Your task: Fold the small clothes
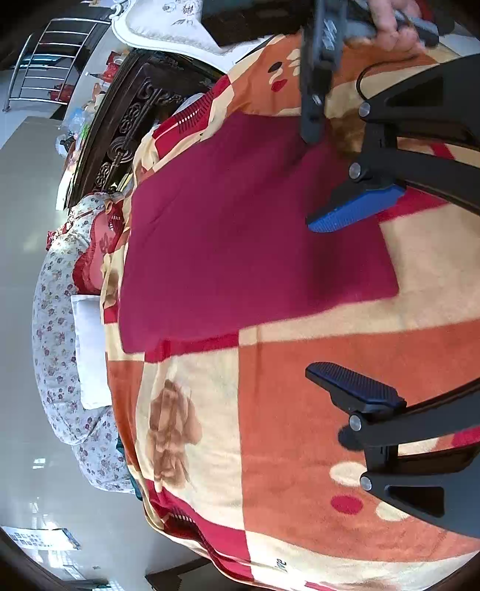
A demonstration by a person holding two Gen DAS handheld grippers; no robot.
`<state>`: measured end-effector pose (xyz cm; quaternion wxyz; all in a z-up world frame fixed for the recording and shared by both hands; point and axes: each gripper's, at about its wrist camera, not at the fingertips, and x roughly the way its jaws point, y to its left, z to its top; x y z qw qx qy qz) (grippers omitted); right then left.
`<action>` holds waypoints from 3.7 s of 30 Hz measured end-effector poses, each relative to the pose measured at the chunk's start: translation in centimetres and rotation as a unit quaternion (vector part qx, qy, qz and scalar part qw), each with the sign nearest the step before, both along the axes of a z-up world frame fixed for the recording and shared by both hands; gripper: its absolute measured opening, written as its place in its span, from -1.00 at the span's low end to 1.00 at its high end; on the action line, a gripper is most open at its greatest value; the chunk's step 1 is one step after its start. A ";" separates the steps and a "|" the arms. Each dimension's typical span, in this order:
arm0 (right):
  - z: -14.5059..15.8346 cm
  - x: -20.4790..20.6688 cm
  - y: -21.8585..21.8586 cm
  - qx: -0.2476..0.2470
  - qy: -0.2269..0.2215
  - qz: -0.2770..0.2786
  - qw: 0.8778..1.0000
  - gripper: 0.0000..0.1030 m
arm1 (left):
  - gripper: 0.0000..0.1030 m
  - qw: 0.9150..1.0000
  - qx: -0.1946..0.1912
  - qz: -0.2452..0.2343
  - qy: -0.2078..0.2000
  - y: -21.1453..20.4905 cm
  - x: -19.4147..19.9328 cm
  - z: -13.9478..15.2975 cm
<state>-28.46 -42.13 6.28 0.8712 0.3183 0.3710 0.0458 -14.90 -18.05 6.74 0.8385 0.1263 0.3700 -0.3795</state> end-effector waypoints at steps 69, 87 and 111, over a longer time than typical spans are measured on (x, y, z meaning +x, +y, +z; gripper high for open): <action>1.4 8.1 -3.4 -0.030 -0.027 -0.058 0.997 -0.03 | 0.16 0.960 -0.159 -0.042 0.225 -3.3 9.0 -3.9; 2.4 3.1 8.4 -0.043 -0.013 -0.007 0.999 0.14 | 0.09 0.984 -0.016 0.046 0.174 10.6 3.5 -2.5; 3.5 -0.1 16.4 -0.166 -0.012 0.053 0.985 -0.73 | 0.48 0.990 -0.011 0.139 0.017 11.6 -1.2 -1.8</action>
